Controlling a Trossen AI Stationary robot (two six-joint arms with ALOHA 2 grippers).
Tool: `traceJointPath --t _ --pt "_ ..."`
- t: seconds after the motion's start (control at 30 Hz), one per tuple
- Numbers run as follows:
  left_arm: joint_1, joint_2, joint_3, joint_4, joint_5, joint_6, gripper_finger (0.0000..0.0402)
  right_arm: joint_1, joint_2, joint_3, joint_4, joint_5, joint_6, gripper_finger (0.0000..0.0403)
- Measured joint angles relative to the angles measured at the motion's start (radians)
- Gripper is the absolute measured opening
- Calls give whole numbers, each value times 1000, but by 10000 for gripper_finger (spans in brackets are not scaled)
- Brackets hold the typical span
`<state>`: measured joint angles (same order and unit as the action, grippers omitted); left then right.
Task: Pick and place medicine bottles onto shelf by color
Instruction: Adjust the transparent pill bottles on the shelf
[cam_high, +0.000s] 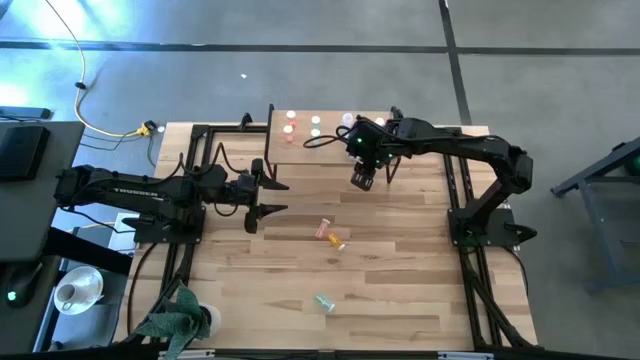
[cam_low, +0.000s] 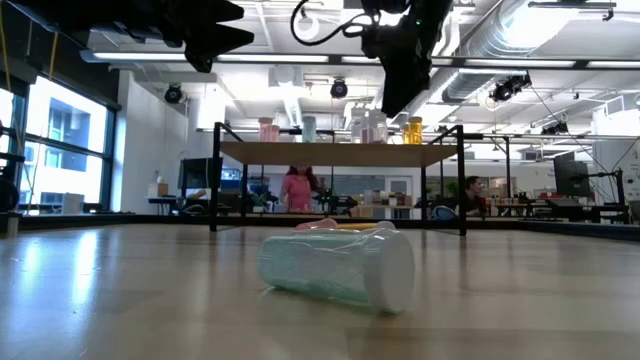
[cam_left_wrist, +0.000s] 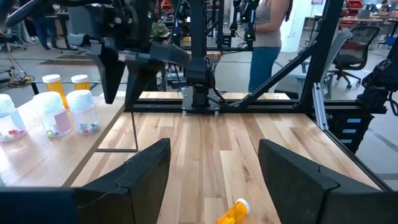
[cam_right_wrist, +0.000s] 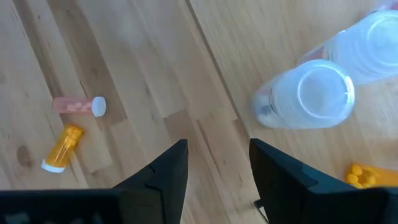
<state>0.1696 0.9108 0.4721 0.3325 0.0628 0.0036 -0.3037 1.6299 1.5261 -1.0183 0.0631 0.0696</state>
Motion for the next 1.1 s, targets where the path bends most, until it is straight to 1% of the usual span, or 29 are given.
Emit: traceJointPath --t 0.07,0.2,0.47,0.73,0.87,1.1 --pt "0 0 0 0 0 0 234 -6 0 -4 7 0 -1 162" --pt "0 0 0 0 0 0 234 -15 6 -3 15 43 -4 162" --pt "0 0 0 0 0 0 234 -40 9 -3 62 40 -8 162" --pt "0 0 0 0 0 0 234 -44 9 -3 67 51 -7 162" --pt "0 0 0 0 0 0 234 -44 9 -3 80 74 0 162" --pt "0 0 0 0 0 0 234 -43 9 -3 72 68 0 162"
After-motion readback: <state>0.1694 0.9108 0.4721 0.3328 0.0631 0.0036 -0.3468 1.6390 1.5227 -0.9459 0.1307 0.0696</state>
